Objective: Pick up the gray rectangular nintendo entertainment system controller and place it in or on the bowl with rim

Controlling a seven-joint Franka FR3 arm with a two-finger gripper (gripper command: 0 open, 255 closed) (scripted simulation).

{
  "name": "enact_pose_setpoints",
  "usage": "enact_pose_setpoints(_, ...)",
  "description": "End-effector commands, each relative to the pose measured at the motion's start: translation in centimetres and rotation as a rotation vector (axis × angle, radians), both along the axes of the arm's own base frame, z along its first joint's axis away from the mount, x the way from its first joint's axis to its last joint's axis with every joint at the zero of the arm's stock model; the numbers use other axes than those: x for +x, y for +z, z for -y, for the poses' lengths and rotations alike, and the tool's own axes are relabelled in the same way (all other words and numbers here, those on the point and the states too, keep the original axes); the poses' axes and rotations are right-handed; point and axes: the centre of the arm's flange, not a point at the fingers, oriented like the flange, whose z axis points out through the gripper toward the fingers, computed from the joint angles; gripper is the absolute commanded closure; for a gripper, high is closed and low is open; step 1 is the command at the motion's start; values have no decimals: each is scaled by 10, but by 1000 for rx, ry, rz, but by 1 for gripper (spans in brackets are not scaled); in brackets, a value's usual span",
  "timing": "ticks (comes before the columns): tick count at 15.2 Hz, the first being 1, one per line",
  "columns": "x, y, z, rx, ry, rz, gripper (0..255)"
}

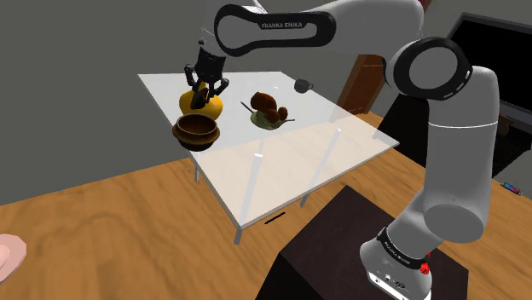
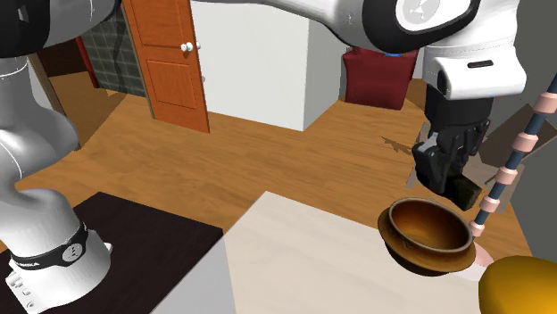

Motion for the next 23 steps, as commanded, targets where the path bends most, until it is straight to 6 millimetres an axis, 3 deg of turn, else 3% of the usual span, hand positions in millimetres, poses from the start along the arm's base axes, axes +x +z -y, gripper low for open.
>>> enact_pose_setpoints(1, 11, -6, -6, -1, -2, 0, 255)
enact_pose_setpoints(14, 11, -75, -6, -1, -2, 0, 255)
enact_pose_setpoints(21, 11, -75, -6, -1, -2, 0, 255)
enact_pose_setpoints(22, 11, -75, -6, -1, -2, 0, 0)
enact_pose_setpoints(23, 11, -75, -6, -1, -2, 0, 0)
